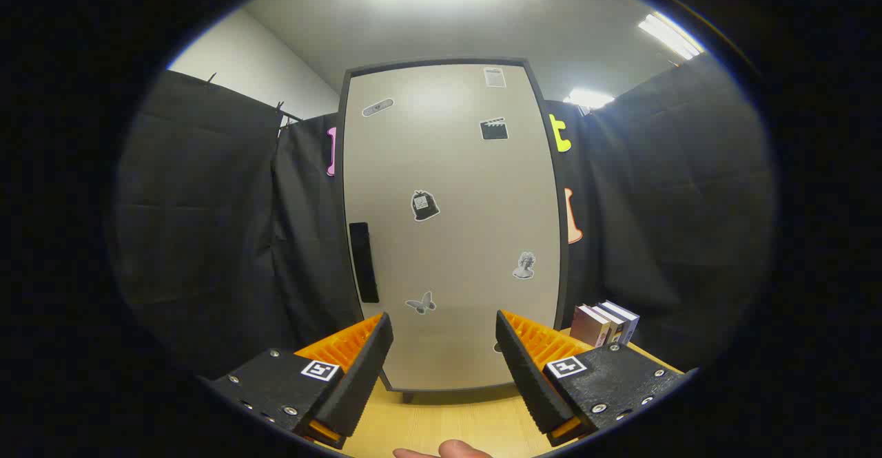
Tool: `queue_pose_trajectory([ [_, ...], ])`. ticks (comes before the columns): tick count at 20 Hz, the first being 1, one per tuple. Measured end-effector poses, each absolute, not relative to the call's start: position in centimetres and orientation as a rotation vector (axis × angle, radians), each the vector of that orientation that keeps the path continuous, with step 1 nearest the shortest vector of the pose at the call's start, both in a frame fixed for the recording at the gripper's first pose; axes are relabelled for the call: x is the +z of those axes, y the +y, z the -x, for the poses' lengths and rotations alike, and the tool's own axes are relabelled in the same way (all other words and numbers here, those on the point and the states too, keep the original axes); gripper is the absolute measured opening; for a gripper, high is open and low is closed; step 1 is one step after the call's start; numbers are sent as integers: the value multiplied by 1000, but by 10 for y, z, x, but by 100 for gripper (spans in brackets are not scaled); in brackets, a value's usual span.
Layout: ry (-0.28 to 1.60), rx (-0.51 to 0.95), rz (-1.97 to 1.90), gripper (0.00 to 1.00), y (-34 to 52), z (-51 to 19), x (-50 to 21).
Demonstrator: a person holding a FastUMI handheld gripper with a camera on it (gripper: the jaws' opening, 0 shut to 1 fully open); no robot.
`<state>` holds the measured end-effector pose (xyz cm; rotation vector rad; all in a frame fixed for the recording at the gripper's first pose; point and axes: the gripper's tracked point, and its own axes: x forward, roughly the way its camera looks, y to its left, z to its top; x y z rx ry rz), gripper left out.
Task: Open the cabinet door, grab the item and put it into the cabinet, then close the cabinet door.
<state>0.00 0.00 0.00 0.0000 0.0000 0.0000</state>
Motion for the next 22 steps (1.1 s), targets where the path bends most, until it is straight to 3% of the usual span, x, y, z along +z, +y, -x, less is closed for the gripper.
queue_pose_trajectory([
  [22,15,2,10,93,16,8,6],
])
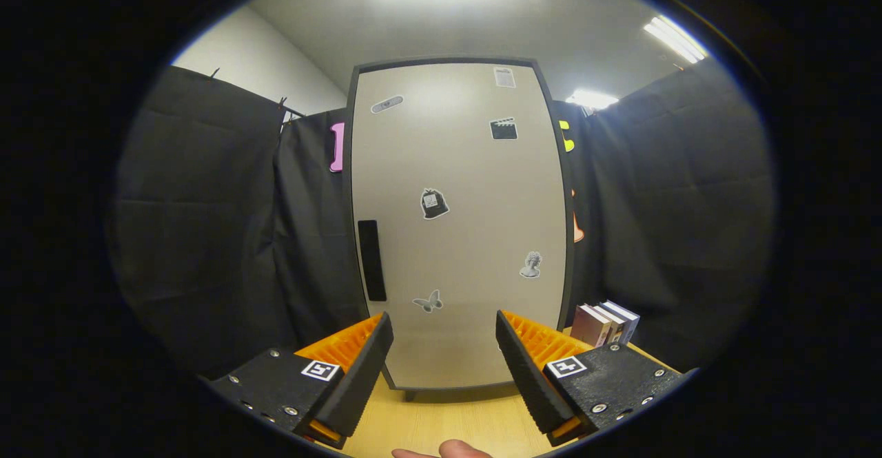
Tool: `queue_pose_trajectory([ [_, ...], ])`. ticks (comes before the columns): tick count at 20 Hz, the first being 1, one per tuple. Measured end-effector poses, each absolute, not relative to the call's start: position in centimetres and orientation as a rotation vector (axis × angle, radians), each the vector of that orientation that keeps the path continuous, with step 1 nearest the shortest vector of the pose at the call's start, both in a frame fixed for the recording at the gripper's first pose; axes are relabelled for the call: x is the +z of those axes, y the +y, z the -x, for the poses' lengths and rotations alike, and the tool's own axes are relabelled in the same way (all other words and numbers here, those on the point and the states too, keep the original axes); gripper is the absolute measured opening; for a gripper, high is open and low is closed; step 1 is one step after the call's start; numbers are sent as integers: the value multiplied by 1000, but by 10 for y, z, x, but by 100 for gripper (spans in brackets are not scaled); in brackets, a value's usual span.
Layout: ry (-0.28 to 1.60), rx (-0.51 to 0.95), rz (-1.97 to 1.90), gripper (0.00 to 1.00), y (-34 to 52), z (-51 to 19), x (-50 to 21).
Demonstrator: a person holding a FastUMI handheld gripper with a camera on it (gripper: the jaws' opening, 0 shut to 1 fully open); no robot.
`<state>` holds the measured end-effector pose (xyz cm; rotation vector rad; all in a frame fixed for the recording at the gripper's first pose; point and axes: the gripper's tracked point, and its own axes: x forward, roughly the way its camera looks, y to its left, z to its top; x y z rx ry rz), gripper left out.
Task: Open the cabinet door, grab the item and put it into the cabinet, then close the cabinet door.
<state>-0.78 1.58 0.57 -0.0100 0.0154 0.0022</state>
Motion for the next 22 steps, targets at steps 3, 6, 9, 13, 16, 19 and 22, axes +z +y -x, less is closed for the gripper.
queue_pose_trajectory([
  [3,24,2,8,93,15,7,5],
  [6,28,0,11,93,14,4,4],
  [9,23,4,14,93,16,-8,8],
  [13,11,20,6,93,29,-49,14],
  [16,12,38,-4,93,49,-89,12],
  [19,30,63,19,93,73,-124,-1],
  [22,58,89,21,93,93,-149,-17],
])
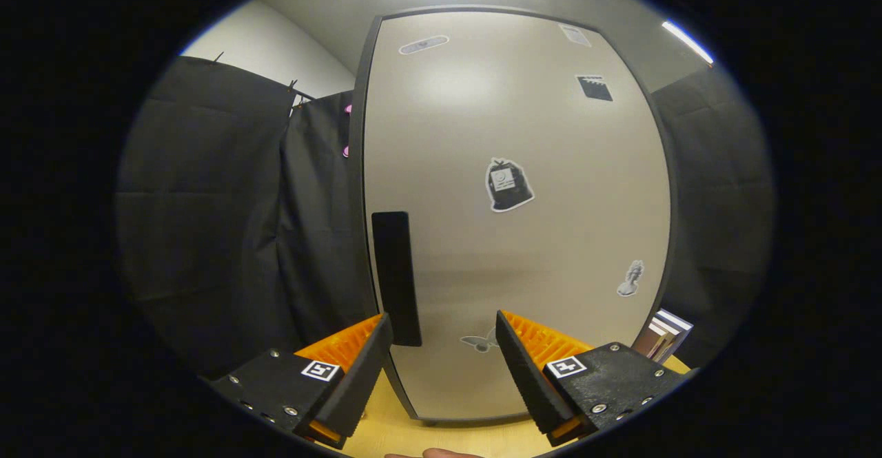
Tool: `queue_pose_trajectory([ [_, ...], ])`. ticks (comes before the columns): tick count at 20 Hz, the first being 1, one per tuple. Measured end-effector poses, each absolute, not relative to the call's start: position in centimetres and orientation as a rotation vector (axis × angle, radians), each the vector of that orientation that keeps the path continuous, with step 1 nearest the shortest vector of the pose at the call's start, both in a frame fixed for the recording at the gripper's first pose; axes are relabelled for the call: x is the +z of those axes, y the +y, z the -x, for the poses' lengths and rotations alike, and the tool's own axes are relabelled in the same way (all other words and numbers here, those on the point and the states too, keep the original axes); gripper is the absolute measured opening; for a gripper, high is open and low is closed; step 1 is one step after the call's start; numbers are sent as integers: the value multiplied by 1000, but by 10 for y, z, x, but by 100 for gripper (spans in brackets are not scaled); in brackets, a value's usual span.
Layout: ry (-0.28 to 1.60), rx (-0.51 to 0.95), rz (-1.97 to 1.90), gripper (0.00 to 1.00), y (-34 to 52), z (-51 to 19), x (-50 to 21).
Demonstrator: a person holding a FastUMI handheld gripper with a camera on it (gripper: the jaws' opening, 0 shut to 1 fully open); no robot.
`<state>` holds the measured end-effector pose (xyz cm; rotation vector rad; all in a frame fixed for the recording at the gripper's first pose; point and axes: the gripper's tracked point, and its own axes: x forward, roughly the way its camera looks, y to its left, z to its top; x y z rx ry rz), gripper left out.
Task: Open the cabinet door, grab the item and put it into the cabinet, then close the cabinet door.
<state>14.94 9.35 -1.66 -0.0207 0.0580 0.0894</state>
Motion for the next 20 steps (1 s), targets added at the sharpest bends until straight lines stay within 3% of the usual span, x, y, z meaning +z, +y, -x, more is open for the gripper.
queue_pose_trajectory([
  [4,71,107,29,93,110,-175,-25],
  [6,83,106,12,86,112,-181,-28],
  [8,83,112,3,74,116,-187,-29],
  [11,76,148,91,36,125,-191,-32],
  [15,99,171,71,29,125,-184,-31],
  [20,118,200,73,29,121,-166,-32],
])
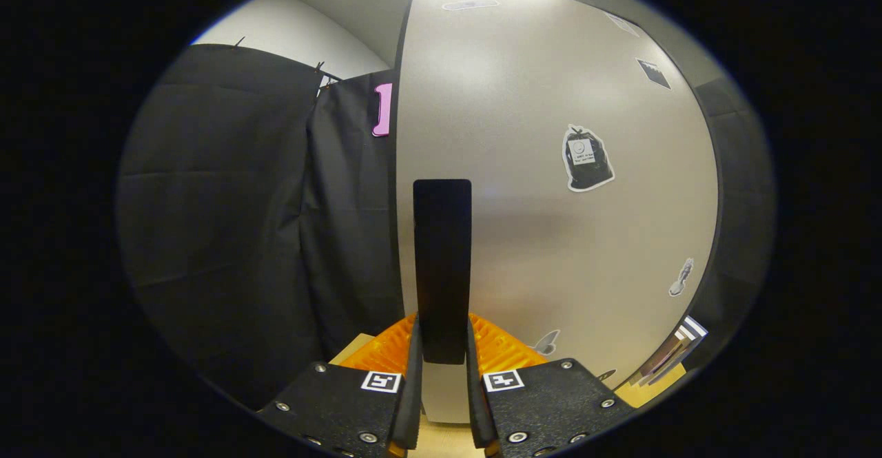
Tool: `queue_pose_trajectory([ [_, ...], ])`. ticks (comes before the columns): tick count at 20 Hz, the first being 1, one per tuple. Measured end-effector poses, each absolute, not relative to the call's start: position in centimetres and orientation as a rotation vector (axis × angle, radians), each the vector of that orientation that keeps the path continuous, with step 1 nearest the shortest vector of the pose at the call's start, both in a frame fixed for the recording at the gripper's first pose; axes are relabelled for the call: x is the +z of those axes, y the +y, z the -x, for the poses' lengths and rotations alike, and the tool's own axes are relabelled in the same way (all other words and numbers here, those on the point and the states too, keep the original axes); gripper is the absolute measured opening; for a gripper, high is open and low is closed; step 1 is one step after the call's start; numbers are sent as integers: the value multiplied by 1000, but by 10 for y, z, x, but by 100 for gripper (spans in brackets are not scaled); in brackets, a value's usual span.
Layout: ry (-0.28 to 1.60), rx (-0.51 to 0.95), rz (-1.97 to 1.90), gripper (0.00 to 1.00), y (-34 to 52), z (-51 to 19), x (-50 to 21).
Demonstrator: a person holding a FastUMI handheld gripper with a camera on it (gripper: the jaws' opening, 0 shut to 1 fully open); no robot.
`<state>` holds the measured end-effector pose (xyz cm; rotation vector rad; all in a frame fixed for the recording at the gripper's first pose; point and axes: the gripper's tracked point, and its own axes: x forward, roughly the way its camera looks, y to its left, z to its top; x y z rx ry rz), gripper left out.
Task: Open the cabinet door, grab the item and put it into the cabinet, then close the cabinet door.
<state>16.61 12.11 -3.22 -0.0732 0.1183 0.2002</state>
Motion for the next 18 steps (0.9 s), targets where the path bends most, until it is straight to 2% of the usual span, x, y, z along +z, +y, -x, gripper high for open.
queue_pose_trajectory([
  [9,97,275,63,30,76,-58,-25],
  [18,133,441,54,29,11,4,-13],
])
